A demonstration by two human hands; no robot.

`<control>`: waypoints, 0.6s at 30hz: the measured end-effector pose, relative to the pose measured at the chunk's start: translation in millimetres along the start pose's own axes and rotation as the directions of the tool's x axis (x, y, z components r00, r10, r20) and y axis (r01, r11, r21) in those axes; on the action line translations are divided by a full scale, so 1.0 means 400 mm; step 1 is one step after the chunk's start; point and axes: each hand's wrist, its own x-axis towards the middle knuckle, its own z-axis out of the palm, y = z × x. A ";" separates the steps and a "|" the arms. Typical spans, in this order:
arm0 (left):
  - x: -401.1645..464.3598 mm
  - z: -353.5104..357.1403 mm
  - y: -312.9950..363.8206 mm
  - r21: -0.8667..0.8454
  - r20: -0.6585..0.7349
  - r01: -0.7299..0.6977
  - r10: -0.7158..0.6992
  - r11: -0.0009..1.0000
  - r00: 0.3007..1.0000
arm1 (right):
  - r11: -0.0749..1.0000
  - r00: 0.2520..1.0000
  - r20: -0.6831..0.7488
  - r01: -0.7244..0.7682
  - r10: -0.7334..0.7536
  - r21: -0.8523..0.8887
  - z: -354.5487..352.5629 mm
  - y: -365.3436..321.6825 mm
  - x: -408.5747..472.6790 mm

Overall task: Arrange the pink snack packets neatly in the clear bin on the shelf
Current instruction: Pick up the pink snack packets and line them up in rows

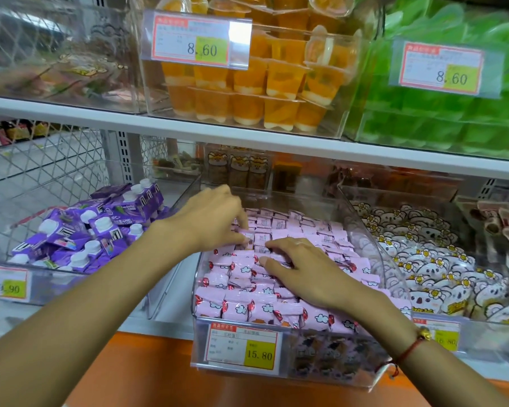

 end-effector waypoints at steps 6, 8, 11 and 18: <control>0.017 0.014 -0.001 0.047 0.164 -0.080 0.071 0.996 0.984 | 0.999 0.999 -0.007 0.035 -0.035 -0.003 -0.007 -0.007 -0.005; 0.023 0.017 -0.003 0.083 0.230 -0.102 0.081 0.991 0.970 | 0.997 0.997 -0.055 0.061 -0.058 0.055 -0.017 -0.010 -0.006; 0.032 0.021 0.004 0.072 0.225 -0.080 0.062 0.994 0.972 | 0.993 0.973 -0.226 0.069 -0.046 0.094 -0.044 0.004 -0.005; 0.049 0.048 0.035 -0.064 -0.004 -0.025 0.025 0.998 1.000 | 0.996 0.980 -0.179 0.092 -0.087 0.018 -0.032 0.031 -0.016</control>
